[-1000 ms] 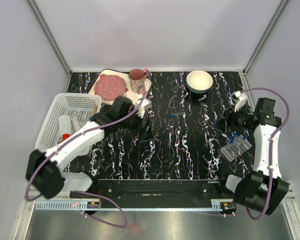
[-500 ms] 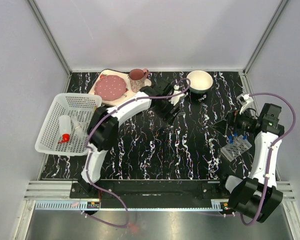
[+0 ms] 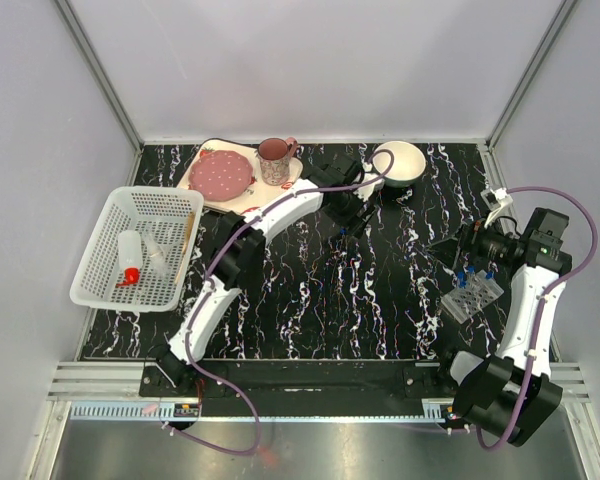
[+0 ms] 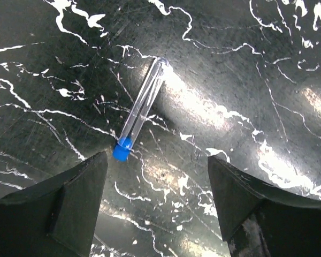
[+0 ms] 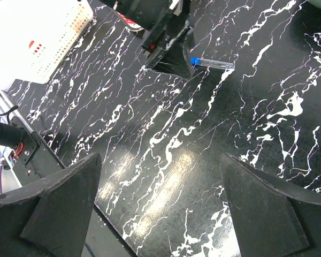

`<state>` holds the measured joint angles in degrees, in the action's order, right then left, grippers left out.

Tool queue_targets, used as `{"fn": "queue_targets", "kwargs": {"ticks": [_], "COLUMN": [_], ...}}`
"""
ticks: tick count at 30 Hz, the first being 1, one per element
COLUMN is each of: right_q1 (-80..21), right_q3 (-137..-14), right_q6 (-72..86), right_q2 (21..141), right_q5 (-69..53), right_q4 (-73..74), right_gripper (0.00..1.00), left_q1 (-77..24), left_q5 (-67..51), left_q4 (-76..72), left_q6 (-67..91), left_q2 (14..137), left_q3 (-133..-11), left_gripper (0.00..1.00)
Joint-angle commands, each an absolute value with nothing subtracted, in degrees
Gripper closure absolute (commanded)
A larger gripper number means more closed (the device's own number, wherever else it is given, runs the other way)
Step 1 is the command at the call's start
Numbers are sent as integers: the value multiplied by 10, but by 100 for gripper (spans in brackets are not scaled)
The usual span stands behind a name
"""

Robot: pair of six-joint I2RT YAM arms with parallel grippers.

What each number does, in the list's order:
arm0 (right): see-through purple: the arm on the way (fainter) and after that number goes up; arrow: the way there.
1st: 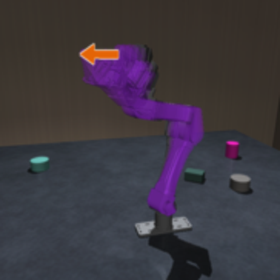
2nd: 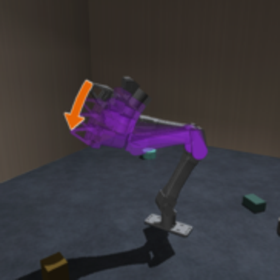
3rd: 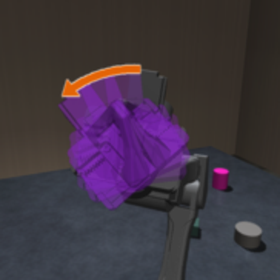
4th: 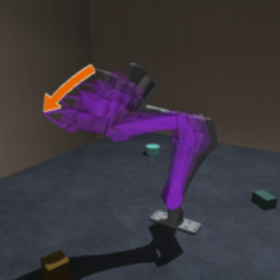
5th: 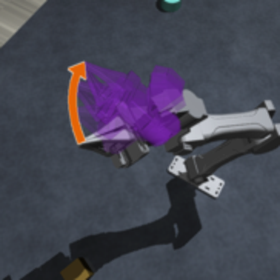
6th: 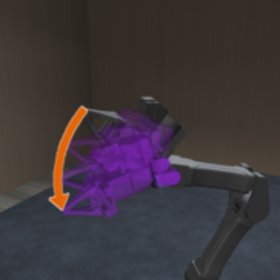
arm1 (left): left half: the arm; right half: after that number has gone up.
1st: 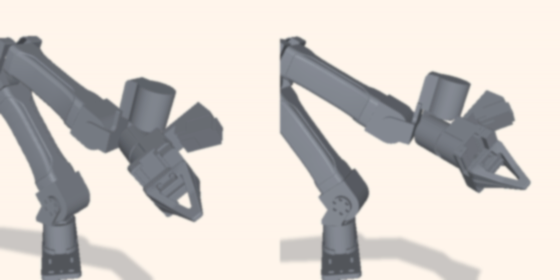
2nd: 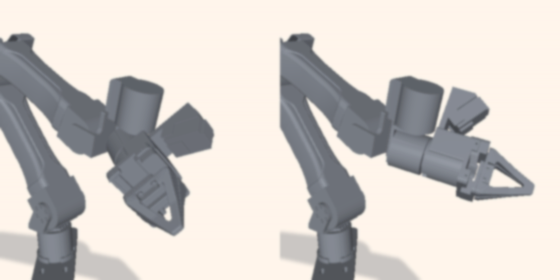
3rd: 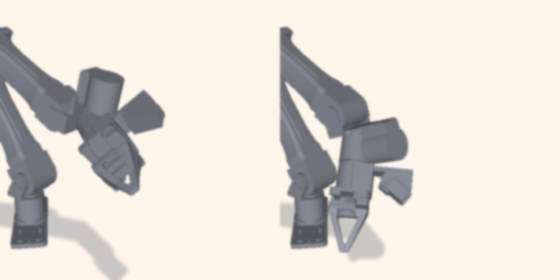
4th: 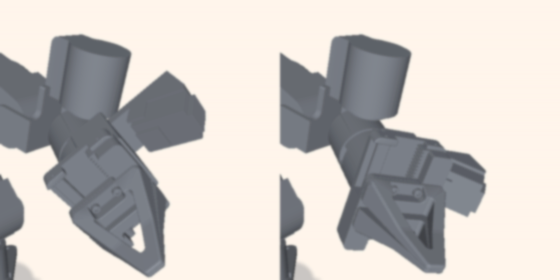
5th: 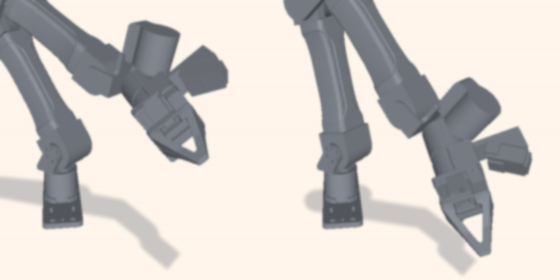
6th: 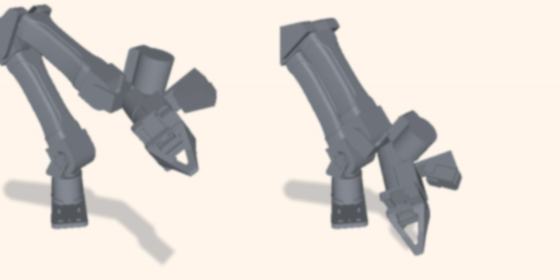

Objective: Organize the chemistry lab equipment

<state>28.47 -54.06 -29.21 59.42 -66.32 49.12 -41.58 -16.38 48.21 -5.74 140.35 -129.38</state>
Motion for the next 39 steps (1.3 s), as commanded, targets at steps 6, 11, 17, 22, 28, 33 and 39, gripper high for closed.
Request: {"fn": "queue_targets", "kwargs": {"ticks": [6,11,17,22,28,33,39], "right_q1": [287,287,222,89,-122,-192,-249], "right_q3": [-542,-541,-582,-720,-839,-925,-1074], "right_q6": [-289,-303,-341,-394,-472,-563,-599], "right_q2": [593,597,622,723,845,975,1154], "right_q5": [-686,-690,-644,-459,-194,-163,-89], "right_q4": [481,488,503,605,620,635,683], "right_gripper": [3,3,0,0,0,0,0], "left_q1": [-404,-376,-339,-292,-165,-65,-58], "left_q5": [-154,-151,-151,-192,-243,-252,-226], "left_q4": [396,334,205,144,78,154,224], "left_q6": [62,112,151,196,254,225,133], "left_q2": [1418,1339,1093,921,679,550,465], "left_q3": [-1324,-1225,-999,-818,-612,-549,-483], "left_gripper": [22,24,20,13,1,1,1]}}
